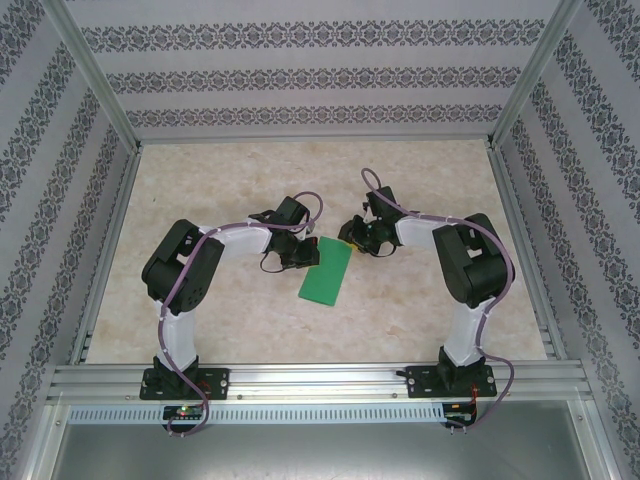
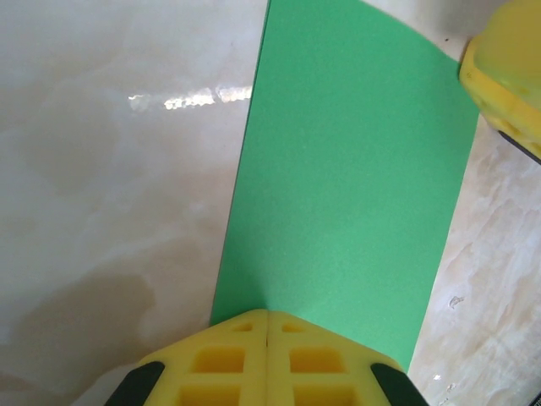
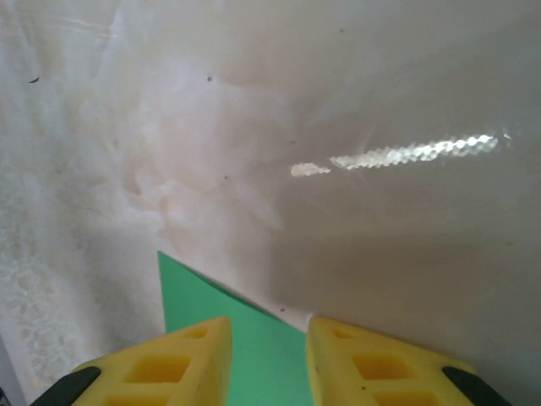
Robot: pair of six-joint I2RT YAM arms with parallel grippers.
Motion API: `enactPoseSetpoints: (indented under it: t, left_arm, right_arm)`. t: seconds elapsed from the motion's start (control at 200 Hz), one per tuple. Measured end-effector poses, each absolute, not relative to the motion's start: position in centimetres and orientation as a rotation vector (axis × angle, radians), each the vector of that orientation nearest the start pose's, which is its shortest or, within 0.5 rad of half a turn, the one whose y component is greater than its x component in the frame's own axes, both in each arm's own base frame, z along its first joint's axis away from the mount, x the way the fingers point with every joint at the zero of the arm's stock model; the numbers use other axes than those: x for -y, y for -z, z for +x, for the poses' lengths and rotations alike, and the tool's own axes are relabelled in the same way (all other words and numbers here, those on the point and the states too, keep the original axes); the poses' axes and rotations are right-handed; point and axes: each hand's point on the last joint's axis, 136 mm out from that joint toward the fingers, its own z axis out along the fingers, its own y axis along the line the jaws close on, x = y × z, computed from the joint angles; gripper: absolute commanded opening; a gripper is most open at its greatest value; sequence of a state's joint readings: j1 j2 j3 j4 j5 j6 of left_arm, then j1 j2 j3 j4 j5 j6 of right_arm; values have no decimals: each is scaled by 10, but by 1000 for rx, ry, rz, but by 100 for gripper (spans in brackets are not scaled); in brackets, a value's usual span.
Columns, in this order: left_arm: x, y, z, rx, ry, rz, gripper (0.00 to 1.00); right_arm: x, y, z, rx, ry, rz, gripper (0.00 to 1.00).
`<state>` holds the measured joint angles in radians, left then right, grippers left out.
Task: Fold a paper plane with a square sheet of paper (pick it up from the middle)
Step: Fold the square sheet of paper in half at the center of the table.
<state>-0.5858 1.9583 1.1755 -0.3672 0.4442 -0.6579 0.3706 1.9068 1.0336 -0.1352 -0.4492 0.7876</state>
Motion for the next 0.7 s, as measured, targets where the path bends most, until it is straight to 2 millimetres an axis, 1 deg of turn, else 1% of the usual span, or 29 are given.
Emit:
enactPoseSetpoints:
  t: [0.21,0.48,0.579,0.674,0.699]
  left_arm:
    - [299,-18,317,-2927,899,35,5]
    - [299,-18,317,-2927,899,35,6]
    - [299,-18,317,-2927,899,35,6]
    - [299,-19,317,-2926,899,35,5]
    - [299,-18,317,-2927,899,35,6]
  right_arm:
    - [-226,-22,376,-2733,-958,396,31]
    - [-227,-32,377,-2715,-974,391,31]
    - [-227,-30,378,-2716,-968,394,30]
    - [-226,-19,376,-2739,-958,406,30]
    - [-227,-20,376,-2737,-966,408,30]
